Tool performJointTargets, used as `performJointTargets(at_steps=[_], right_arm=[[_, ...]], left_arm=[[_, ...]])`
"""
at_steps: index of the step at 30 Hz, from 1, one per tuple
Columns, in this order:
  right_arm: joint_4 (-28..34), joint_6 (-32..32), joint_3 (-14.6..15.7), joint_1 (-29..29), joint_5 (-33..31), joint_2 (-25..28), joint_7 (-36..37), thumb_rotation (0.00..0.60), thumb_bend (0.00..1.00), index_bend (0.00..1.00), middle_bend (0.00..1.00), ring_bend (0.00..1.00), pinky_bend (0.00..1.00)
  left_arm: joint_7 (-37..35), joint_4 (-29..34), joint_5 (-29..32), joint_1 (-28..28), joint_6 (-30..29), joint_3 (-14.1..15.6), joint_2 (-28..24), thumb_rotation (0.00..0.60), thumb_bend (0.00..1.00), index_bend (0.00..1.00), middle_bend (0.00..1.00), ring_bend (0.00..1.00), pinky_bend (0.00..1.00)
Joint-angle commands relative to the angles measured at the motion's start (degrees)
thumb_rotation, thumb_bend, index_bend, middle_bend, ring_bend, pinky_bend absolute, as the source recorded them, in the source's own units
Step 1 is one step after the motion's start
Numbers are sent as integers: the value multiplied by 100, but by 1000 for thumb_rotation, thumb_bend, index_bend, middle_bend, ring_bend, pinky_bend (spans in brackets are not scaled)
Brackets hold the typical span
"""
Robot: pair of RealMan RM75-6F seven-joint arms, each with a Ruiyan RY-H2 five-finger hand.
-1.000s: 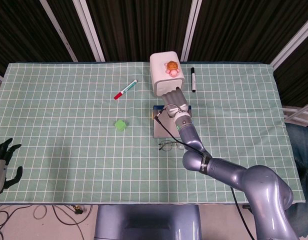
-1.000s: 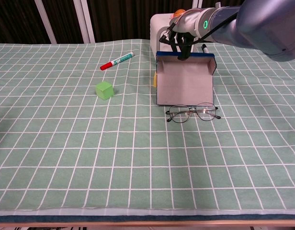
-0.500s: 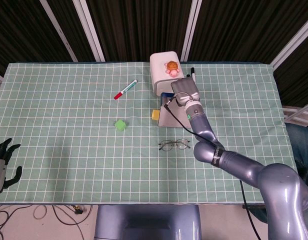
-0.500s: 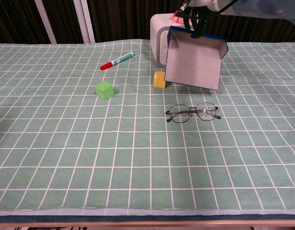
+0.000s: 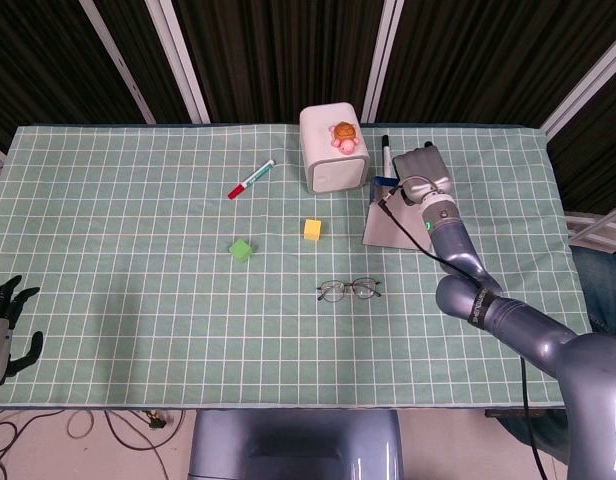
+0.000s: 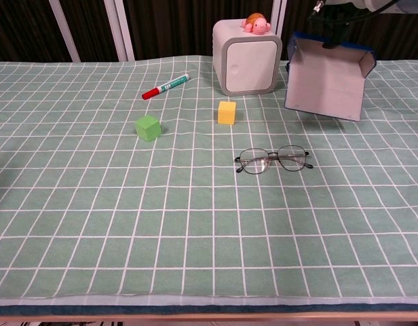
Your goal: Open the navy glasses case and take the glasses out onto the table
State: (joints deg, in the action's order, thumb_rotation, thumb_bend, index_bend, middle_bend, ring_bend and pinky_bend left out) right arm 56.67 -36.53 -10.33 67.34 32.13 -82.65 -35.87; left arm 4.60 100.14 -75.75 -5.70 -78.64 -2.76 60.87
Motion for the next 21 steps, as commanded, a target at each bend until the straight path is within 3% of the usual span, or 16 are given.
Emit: performJointTargets(at_steps=[1, 12, 14, 18, 21], right_arm=[[-305, 234, 116, -197, 374, -32, 328, 600, 455, 515, 496, 377, 236], [-2028, 709, 369, -578, 1125, -837, 944, 600, 434, 514, 479, 359, 236], [-2285, 862, 352, -617, 1195, -971, 1068, 600, 382, 483, 431, 317, 236], [-2699, 1063, 248, -644, 1197, -1184, 1184, 600, 240, 276, 210, 164, 235], [-2930, 1394, 155, -621, 1017, -1260, 1125, 600, 178, 189, 87, 95, 234]], left_arm=[[34, -14, -3, -7, -1, -1, 11, 600, 464, 158, 0, 0, 24], [77, -27, -26, 8, -56, -4, 37, 600, 464, 158, 0, 0, 24], [82, -33, -22, 8, -53, -3, 39, 600, 464, 158, 0, 0, 24], [87, -41, -7, 8, -51, -8, 46, 600, 464, 154, 0, 0, 24], [87, -29, 13, 13, -54, -13, 47, 600, 464, 147, 0, 0, 24]])
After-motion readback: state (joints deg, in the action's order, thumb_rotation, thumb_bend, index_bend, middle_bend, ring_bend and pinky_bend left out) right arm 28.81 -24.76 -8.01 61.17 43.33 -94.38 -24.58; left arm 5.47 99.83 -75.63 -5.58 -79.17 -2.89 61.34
